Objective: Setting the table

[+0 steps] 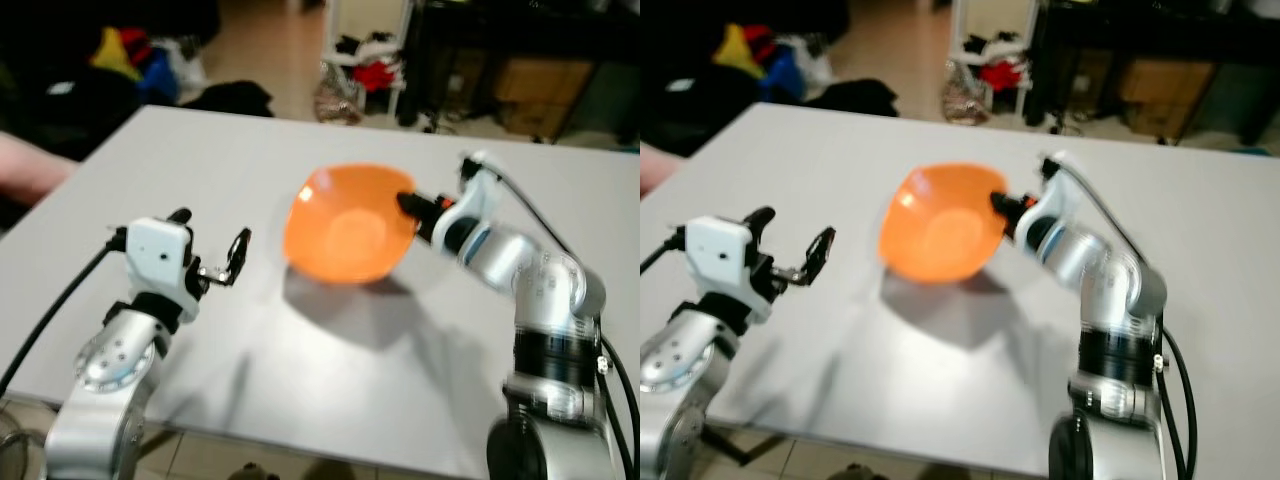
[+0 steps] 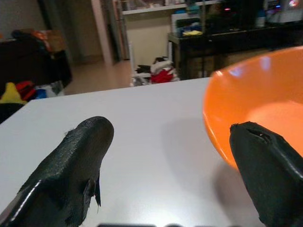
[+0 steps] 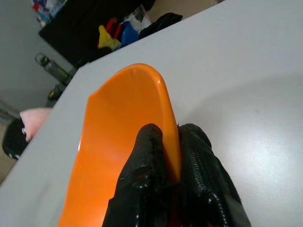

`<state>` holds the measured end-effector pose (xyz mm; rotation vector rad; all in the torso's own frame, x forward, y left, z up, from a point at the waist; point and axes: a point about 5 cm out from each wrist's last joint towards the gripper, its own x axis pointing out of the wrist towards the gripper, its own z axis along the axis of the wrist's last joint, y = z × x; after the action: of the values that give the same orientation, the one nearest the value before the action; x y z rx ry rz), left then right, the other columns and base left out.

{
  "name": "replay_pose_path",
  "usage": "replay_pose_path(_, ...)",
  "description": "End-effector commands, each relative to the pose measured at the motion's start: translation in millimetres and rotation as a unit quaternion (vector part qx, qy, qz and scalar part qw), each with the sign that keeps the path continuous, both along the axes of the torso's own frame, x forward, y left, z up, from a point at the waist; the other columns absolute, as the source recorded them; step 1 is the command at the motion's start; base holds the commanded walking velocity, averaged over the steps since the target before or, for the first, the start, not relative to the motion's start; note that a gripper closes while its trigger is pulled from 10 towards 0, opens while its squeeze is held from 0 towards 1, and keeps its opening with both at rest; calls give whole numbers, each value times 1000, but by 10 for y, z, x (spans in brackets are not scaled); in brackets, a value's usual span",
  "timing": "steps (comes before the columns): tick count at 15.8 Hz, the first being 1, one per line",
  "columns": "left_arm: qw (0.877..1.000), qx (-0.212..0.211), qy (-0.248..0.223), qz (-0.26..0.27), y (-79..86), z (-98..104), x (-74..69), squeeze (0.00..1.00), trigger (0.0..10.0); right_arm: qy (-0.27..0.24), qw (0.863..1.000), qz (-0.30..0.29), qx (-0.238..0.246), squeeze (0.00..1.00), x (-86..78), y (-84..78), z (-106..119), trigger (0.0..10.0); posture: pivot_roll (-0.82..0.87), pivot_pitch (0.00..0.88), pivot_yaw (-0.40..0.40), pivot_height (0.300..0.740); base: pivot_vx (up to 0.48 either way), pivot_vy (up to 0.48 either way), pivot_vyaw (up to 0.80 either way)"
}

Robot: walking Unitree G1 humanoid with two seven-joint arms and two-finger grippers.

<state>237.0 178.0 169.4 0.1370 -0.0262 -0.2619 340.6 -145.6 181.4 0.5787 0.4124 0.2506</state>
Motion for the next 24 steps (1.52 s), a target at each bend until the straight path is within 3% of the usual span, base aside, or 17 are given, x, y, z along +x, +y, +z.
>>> replay_pose_path(1, 1000, -1, 3, -31, -35, 32, -24, 0, 10000, -9, 1000, -14, 7, 0, 70, -41, 40, 10000, -107, 0, 15, 740, 0, 0, 0)
replay_pose_path(4, 996, 21, 26, -80, -44, 1, -54, 0, 10000, -5, 1000, -21, 12, 0, 269, 12, 12, 10000, -103, 0, 27, 740, 0, 0, 0)
replay_pose_path(5, 994, 31, 33, -95, -31, -6, -51, 0, 10000, 12, 998, -42, 35, 0, 415, 47, -52, 10000, -95, 0, 32, 740, 0, 0, 0)
replay_pose_path(7, 991, 32, 44, -125, -69, -16, -77, 0, 10000, 29, 994, -71, 73, 0, 546, 110, -131, 10000, -86, 0, 35, 740, 0, 0, 0)
replay_pose_path(12, 982, 27, 68, -173, -159, -23, -143, 0, 10000, 40, 992, -62, 98, 0, 606, 348, -202, 10000, -64, 5, 41, 740, 0, 0, 0)
replay_pose_path(20, 982, 12, 73, -175, -231, -20, -184, 0, 10000, 70, 986, -62, 139, 0, 545, 728, -377, 10000, -43, 28, 28, 740, 0, 0, 0)
replay_pose_path(21, 982, 13, 73, -174, -230, -18, -186, 0, 10000, 74, 986, -63, 138, 114, 535, 749, -398, 10000, -37, 31, 25, 740, 0, 0, 0)
replay_pose_path(23, 982, 14, 73, -171, -224, -15, -188, 0, 10000, 80, 985, -62, 139, 196, 517, 787, -431, 10000, -33, 32, 23, 740, 0, 0, 0)
replay_pose_path(24, 983, 15, 72, -168, -219, -11, -190, 0, 10000, 83, 985, -63, 136, 671, 504, 802, -457, 10000, -30, 34, 20, 740, 0, 0, 0)
